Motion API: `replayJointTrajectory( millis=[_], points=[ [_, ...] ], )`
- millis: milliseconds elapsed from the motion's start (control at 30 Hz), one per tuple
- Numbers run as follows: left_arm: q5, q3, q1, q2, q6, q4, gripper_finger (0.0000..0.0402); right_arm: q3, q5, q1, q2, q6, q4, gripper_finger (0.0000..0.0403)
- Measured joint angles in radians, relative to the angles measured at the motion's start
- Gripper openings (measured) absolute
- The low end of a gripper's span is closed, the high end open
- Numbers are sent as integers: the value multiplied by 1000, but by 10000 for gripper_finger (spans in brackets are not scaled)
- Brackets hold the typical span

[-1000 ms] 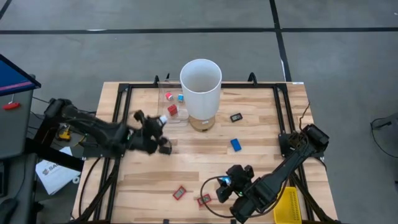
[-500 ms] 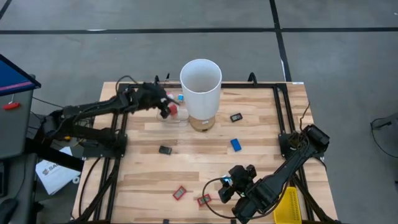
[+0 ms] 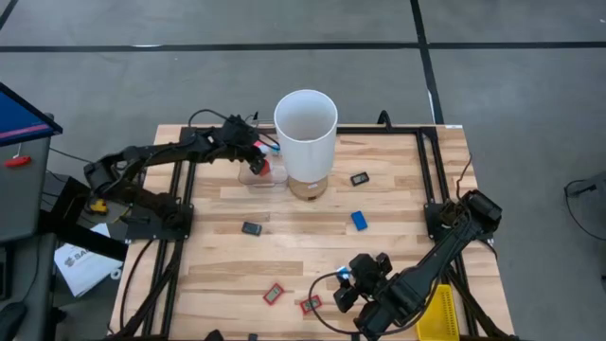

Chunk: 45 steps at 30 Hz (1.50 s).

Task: Pick & Place Office items
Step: Put the white charger adapter into the transparent bin, then put the blue charger adapter into the transparent bin

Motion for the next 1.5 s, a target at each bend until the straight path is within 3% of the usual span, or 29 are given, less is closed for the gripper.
replayJointTrajectory(
  millis=[767,1300,1500],
  points=[
    [-1,0,0,-15,-1,29,147,-194,-227,-93,22,33,129,234],
    [-1,0,-2,-18,13,40,204,-193,-238,-93,35,37,135,234],
    [0,0,-41,-95,30,37,206,-193,-256,-93,35,37,135,234]
  ],
)
